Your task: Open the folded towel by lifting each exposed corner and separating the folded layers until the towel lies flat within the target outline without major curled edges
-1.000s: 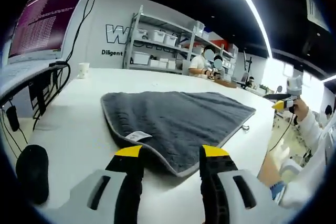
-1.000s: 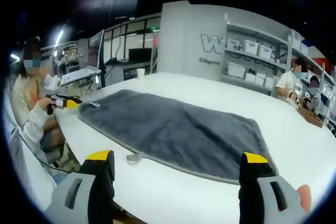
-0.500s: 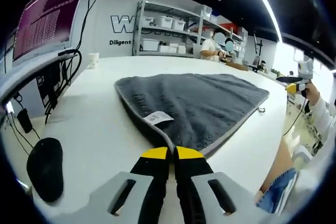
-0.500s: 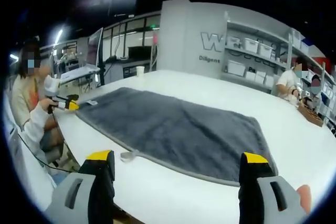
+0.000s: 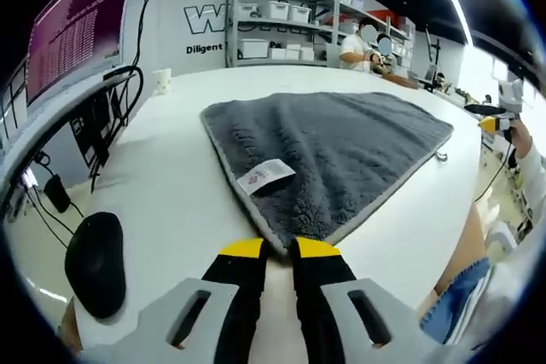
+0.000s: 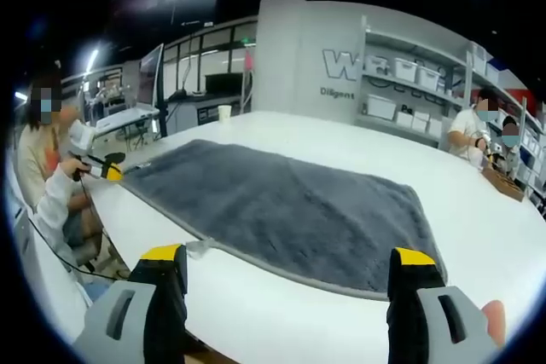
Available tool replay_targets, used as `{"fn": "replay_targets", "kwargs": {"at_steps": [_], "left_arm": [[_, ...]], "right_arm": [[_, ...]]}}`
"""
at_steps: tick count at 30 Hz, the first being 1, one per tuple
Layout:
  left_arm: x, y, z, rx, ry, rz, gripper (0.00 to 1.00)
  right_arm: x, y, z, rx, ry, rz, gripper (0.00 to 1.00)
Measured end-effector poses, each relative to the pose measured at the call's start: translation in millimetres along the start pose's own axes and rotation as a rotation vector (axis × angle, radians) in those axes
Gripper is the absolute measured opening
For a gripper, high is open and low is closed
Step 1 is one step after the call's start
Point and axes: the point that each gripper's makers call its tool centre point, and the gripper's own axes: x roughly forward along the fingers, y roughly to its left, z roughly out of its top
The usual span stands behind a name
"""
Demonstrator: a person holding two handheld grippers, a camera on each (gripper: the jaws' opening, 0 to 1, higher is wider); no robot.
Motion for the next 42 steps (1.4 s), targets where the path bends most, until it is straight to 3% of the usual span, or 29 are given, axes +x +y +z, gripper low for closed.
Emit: {"fn": "replay_targets", "kwargs": {"at_steps": [3, 6, 10, 13, 16, 22, 25, 30, 42], "left_arm": [[-15, 2.8, 18.1, -0.024, -0.086, -0.005, 0.27], [-31, -0.6, 34.4, -0.046, -0.169, -0.040, 0.31], [-52, -14.6, 57.6, -0.077, -0.288, -0.128, 0.40], [-63, -25.3, 70.2, -0.118, -0.357, -0.178, 0.55], [-67, -26.1, 73.5, -0.111, -0.362, -0.155, 0.68], [-67, -40.2, 71.0, -0.084, -0.334, -0.193, 0.75], [-63, -45.3, 66.5, -0.068, -0.291, -0.204, 0.79], [-59, -46.8, 61.3, -0.081, -0.250, -0.223, 0.79], [-58, -42.5, 58.7, -0.046, -0.228, -0.183, 0.95]], "right_arm": [[0, -4, 1.0, 0.001, -0.003, -0.009, 0.98], [0, -10, 1.4, 0.005, -0.003, -0.023, 0.98], [0, -14, 3.4, 0.008, -0.007, -0.035, 0.98], [1, -16, 4.3, 0.005, -0.008, -0.044, 0.98], [1, -19, 5.0, 0.008, -0.009, -0.049, 0.98], [0, -27, 2.6, 0.013, 0.001, -0.067, 0.99], [0, -30, 0.0, 0.019, 0.006, -0.072, 0.99], [-3, -34, -4.6, 0.029, 0.013, -0.087, 0.99], [-6, -40, -14.0, 0.053, 0.032, -0.104, 0.99]]}}
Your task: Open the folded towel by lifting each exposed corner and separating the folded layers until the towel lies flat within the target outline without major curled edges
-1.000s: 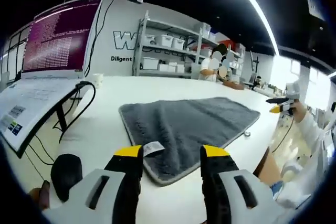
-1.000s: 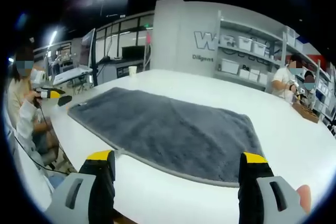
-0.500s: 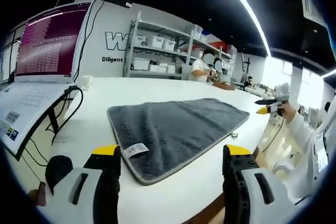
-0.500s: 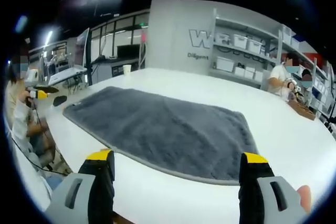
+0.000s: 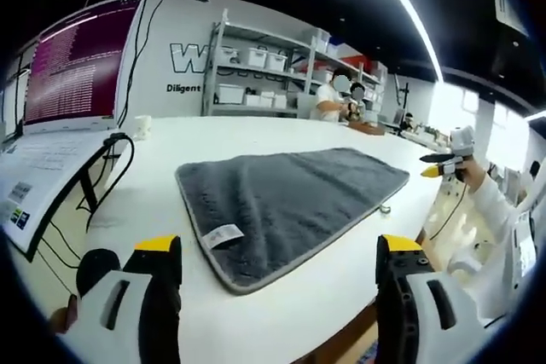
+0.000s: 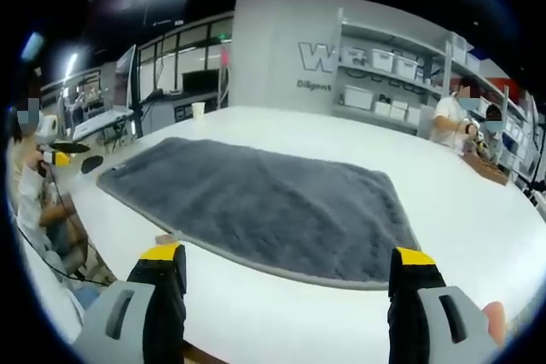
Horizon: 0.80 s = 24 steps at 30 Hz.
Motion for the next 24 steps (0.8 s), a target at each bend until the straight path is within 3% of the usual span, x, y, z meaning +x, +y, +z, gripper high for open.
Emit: {"fn": "replay_targets", "kwargs": {"at_steps": [4, 24], "left_arm": [[-0.3, 0.6, -1.0, 0.003, 0.007, 0.006, 0.99], [5.3, -6.7, -5.9, 0.020, 0.017, -0.009, 0.99]], "right_arm": [[-0.1, 0.5, -0.9, -0.002, 0.007, 0.002, 0.99], [-1.5, 2.0, -4.7, 0.003, 0.023, 0.009, 0.99]]}}
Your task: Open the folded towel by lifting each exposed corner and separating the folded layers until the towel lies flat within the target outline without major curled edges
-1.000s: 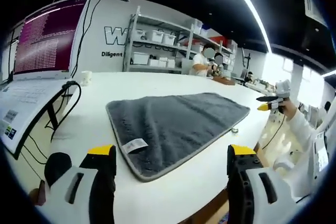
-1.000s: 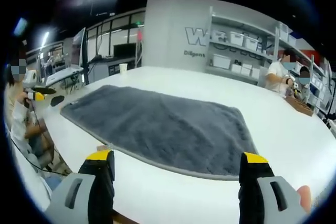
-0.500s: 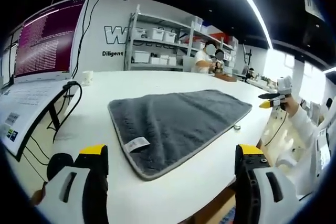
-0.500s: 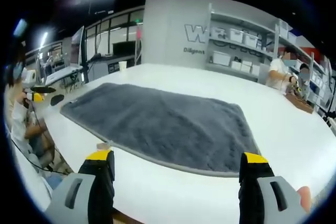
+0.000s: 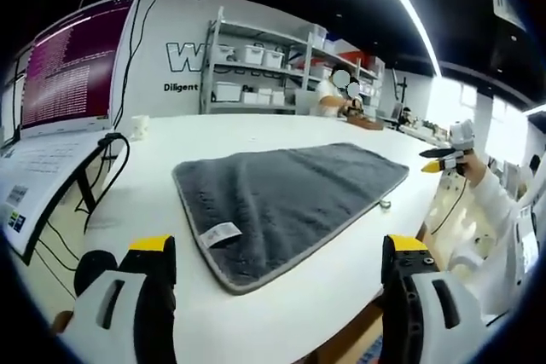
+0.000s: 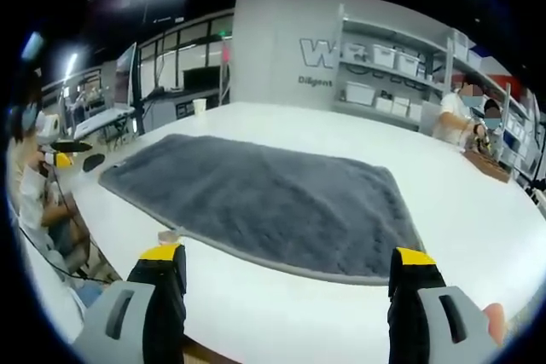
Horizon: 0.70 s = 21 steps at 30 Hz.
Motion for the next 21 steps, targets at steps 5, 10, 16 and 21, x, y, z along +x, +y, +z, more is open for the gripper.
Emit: {"fn": "replay_targets", "kwargs": {"at_steps": [5, 10, 16, 21], "left_arm": [[0.4, 4.5, -0.4, 0.001, 0.006, 0.007, 0.99], [1.1, 5.0, -0.2, 0.005, 0.007, 0.007, 0.99], [1.2, 4.7, 1.1, 0.007, 0.004, 0.002, 0.99], [2.1, 8.1, 0.7, 0.005, 0.006, 0.007, 0.99]], "right_arm": [[3.7, 1.3, -1.9, -0.005, 0.006, -0.005, 0.99], [6.0, 5.5, -0.9, -0.010, 0.004, 0.010, 0.99], [6.3, 4.6, -1.0, -0.006, 0.004, 0.009, 0.99], [6.4, 2.5, -1.7, 0.001, 0.004, 0.003, 0.99]]}}
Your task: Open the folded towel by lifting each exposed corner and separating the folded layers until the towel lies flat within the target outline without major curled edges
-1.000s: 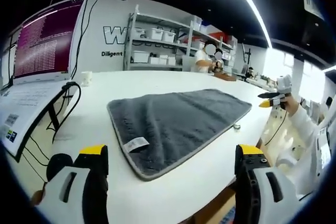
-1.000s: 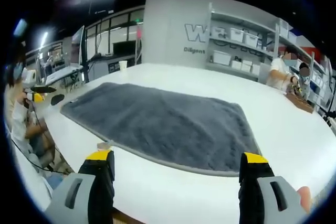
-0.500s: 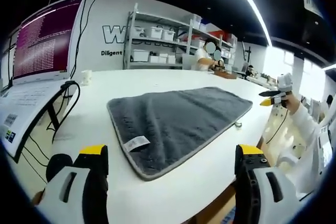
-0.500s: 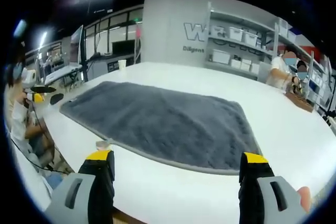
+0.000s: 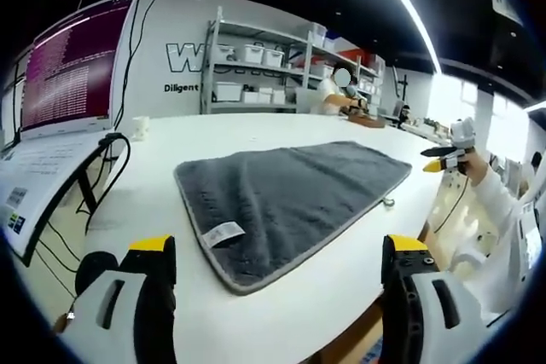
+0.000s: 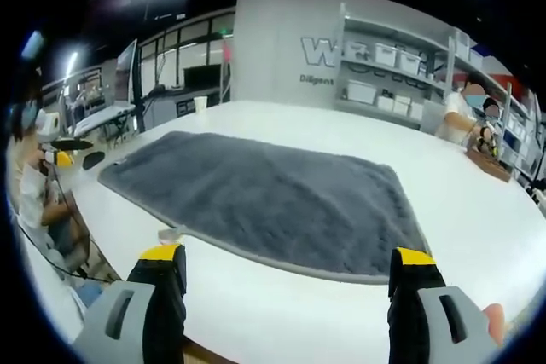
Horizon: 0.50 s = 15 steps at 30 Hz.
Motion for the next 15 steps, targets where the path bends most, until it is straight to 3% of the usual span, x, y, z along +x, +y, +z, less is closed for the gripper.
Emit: {"fn": "replay_targets", "kwargs": {"at_steps": [15], "left_arm": [[-0.1, -3.2, 1.5, 0.011, -0.008, -0.001, 0.99]], "right_arm": [[-1.2, 1.9, 0.5, 0.001, -0.003, 0.002, 0.99]]}}
